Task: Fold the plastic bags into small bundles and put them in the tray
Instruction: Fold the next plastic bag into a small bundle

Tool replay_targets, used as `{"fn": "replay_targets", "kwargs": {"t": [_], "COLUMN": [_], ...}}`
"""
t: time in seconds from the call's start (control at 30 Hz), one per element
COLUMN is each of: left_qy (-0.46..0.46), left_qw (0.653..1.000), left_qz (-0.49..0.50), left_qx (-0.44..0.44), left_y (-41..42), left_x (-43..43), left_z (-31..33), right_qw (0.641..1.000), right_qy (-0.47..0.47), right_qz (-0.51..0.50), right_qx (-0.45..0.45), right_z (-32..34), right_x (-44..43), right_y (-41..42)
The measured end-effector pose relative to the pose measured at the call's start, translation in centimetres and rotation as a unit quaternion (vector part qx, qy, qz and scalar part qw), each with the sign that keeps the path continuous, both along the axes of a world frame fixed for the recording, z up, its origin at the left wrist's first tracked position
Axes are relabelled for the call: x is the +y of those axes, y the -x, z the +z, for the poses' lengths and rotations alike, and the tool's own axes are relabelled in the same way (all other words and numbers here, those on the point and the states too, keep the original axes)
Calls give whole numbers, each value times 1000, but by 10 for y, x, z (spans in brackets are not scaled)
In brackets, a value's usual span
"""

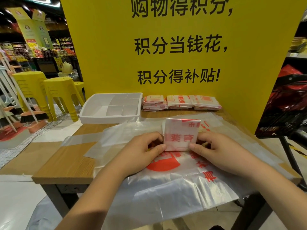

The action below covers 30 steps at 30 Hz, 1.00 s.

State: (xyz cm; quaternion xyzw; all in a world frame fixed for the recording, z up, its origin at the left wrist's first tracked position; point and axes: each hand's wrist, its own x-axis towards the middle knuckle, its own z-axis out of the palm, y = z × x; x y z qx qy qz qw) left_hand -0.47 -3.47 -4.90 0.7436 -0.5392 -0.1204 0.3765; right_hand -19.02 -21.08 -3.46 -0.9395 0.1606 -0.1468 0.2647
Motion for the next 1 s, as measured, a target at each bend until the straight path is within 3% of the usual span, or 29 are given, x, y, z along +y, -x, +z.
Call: {"fn": "replay_targets", "kwargs": {"t": [0.33,0.5,0.83,1.0], "left_qy": [-19,-8,-45,-85], "left_qw": [997,993,985,954], "left_qz": [38,100,165,223], "left_qx": [64,58,-32,-181], "left_y": [1,7,17,22], "left_x": [-8,-19,-39,-46], "left_z": [12,10,8,0], "right_qw": [999,998,986,984], "right_qy": [2,16,56,59], "right_qz": [-36,-63,-121,-149], "right_qx": [-33,4,97,82], "right_z": [-7,-4,5,0], "right_x": [-7,-8,-8,-1], "right_y": [-20,-32,-54,-56]}}
